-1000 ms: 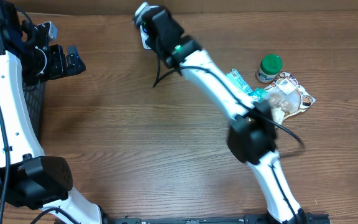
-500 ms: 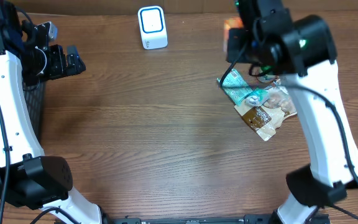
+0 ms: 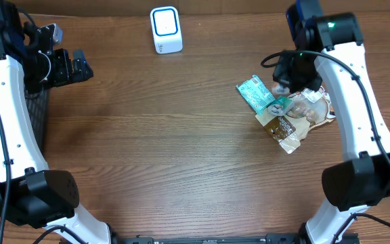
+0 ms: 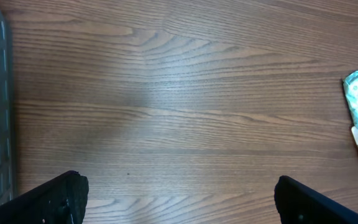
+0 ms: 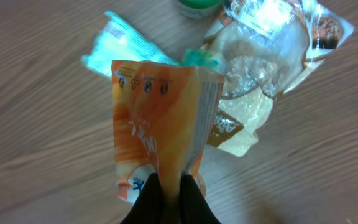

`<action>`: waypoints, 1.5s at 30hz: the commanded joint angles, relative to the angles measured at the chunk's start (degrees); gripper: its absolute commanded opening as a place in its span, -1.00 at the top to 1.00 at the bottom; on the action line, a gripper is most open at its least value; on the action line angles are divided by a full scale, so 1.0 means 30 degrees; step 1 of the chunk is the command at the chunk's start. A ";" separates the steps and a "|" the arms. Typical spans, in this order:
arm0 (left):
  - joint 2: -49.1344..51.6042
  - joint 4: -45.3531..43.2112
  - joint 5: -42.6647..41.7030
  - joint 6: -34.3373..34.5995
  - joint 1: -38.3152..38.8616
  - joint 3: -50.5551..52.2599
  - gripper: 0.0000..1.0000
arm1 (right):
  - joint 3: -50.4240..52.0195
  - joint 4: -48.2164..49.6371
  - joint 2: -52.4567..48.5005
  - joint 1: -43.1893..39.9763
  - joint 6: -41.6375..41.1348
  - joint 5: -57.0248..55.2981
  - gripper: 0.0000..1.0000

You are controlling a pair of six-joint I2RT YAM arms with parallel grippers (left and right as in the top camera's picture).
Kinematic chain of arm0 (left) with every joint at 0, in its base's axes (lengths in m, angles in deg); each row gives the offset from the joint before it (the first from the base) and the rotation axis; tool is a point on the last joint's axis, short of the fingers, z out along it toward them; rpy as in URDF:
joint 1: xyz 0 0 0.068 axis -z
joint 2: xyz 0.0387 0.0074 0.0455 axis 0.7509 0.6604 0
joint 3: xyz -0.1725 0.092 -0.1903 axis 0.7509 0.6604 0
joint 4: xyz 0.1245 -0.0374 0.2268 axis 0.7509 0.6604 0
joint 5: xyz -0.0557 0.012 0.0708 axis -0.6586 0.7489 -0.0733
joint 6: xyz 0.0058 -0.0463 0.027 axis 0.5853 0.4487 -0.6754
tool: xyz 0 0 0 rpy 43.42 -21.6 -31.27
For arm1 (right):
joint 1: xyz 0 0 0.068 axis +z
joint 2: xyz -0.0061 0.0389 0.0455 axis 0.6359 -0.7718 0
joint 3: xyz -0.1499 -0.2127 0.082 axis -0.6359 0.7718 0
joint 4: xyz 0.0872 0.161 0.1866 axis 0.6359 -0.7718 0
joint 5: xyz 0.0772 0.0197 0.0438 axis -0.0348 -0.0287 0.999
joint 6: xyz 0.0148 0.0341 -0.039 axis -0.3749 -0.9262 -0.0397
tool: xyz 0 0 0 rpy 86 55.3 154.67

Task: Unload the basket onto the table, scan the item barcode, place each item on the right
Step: 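Carry the orange pack right toward the pile by the jar, then lower the orange pack onto the pile and open the right gripper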

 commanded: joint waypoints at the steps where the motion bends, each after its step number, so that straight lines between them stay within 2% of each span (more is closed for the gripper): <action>1: -0.0036 -0.0029 -0.0029 -0.0299 -0.0051 -0.0175 -0.99 | 0.2222 0.1064 0.0131 -0.0495 -0.0823 0.0153 0.92; 6: -0.0036 -0.0022 -0.0029 -0.0299 -0.0051 -0.0175 -0.99 | 0.4896 0.3177 0.0131 -0.1632 -0.1319 0.0146 0.92; 12: -0.0036 -0.0029 -0.0029 -0.0299 -0.0051 -0.0175 -0.99 | 0.6368 0.4182 0.0131 -0.3118 -0.1297 0.0153 0.92; 21: -0.0036 -0.0029 -0.0029 -0.0299 -0.0051 -0.0175 -0.99 | 0.8058 0.5610 0.0117 -0.3198 -0.0663 0.0240 0.89; 23: -0.0036 -0.0029 -0.0029 -0.0299 -0.0051 -0.0175 -0.99 | 0.8371 0.5690 0.0117 -0.3198 -0.0656 0.0240 0.78; 24: -0.0036 -0.0029 -0.0029 -0.0299 -0.0051 -0.0175 -0.99 | 0.8488 0.5697 0.0117 -0.3198 -0.0648 0.0233 0.64; 25: -0.0036 -0.0029 -0.0029 -0.0299 -0.0051 -0.0175 -0.99 | 0.8553 0.5639 0.0117 -0.3198 -0.0641 0.0233 0.39; 27: -0.0036 -0.0029 -0.0029 -0.0299 -0.0051 -0.0175 -0.99 | 0.8575 0.5472 0.0117 -0.3198 -0.0568 0.0233 0.04; 28: -0.0036 -0.0029 -0.0029 -0.0299 -0.0051 -0.0175 -0.99 | 0.8575 0.5421 0.0117 -0.3198 -0.0328 0.0284 -0.08; 31: -0.0036 -0.0029 -0.0029 -0.0299 -0.0051 -0.0175 -0.99 | 0.8517 0.5391 0.0131 -0.3198 0.0896 0.0867 -0.15; 37: -0.0036 -0.0029 -0.0029 -0.0299 -0.0051 -0.0175 -0.99 | 0.7927 0.4918 0.0809 -0.2849 0.1880 0.1166 -0.16; 45: -0.0036 -0.0029 -0.0029 -0.0299 -0.0051 -0.0175 -0.99 | 0.7067 0.3803 0.4430 -0.1581 0.2601 0.1727 -0.29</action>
